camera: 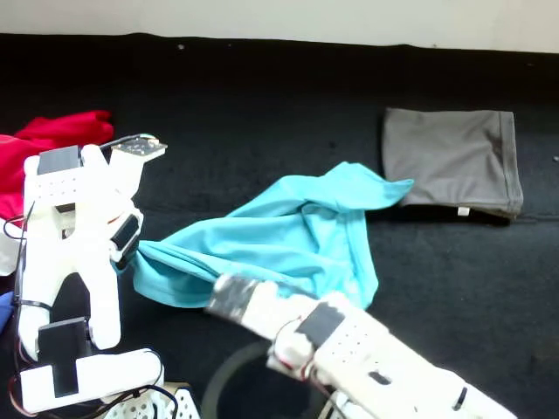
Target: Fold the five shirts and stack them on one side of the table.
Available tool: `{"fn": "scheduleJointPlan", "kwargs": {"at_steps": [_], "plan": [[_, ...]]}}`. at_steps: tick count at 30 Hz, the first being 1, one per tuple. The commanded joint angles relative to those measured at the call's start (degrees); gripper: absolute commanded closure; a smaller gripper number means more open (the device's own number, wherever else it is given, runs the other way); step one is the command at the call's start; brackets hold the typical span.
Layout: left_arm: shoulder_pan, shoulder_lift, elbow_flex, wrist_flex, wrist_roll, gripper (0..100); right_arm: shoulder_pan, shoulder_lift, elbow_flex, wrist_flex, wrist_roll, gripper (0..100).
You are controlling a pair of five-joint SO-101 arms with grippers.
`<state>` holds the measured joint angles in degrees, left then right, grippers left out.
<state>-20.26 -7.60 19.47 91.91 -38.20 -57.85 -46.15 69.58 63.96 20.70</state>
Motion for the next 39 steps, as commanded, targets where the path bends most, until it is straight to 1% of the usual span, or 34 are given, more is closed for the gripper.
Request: {"fn": "scheduleJointPlan", "kwargs": {"at_steps": [1,6,9,12,14,18,21,23,25,28,30,32,34,35,36,39], "plan": [[-0.57,-0.31,-0.04,-0.09,0.26,99,-5.76,-1.27,-1.45,1.54,0.44,84.0],[-0.57,-0.31,3.12,-0.44,0.18,99,-5.67,-1.27,-13.23,9.01,0.35,84.0],[-0.57,-0.31,3.38,-0.44,0.18,99,-3.03,-1.27,-18.51,11.82,0.35,84.0],[-0.57,-0.31,3.12,-0.44,0.18,99,4.62,-1.01,-19.47,10.86,0.35,84.0],[-0.57,-0.31,2.95,-0.44,0.18,99,12.0,-0.57,-18.95,7.96,0.26,84.0],[-0.57,-0.31,2.95,-0.44,0.18,99,25.8,2.68,-13.67,2.07,-2.81,84.0],[-0.57,-0.4,2.86,-0.44,0.18,99,32.57,8.92,-9.54,-2.15,-2.9,83.7],[-0.57,-0.4,2.86,-0.44,0.26,99,35.47,14.46,-8.84,-4.18,-3.16,83.6],[-0.57,-0.4,2.86,-0.44,0.26,99,36.97,20.26,-9.19,-5.85,-3.16,83.2],[-0.57,-0.4,2.86,-0.44,0.35,99,37.14,29.93,-12.0,-8.48,-3.16,80.3],[-0.57,-0.4,2.86,-0.44,0.35,99,37.14,35.91,-15.34,-9.54,-3.16,81.0],[-0.57,-0.75,2.86,-0.44,0.35,99,37.23,40.66,-19.3,-10.24,-2.99,86.6],[-0.57,-0.92,2.86,-0.44,0.35,99,37.23,43.47,-23.6,-10.95,-3.25,97.0],[-0.57,-0.92,2.86,-0.44,0.35,99,37.23,44.09,-25.63,-11.12,-3.25,99.8],[-0.57,-0.92,2.86,-0.44,0.35,99,37.32,44.18,-27.74,-11.12,-3.25,98.1],[-0.57,-0.92,2.77,-0.44,0.35,99,37.32,44.18,-34.15,-10.68,-3.25,99.4]]}}
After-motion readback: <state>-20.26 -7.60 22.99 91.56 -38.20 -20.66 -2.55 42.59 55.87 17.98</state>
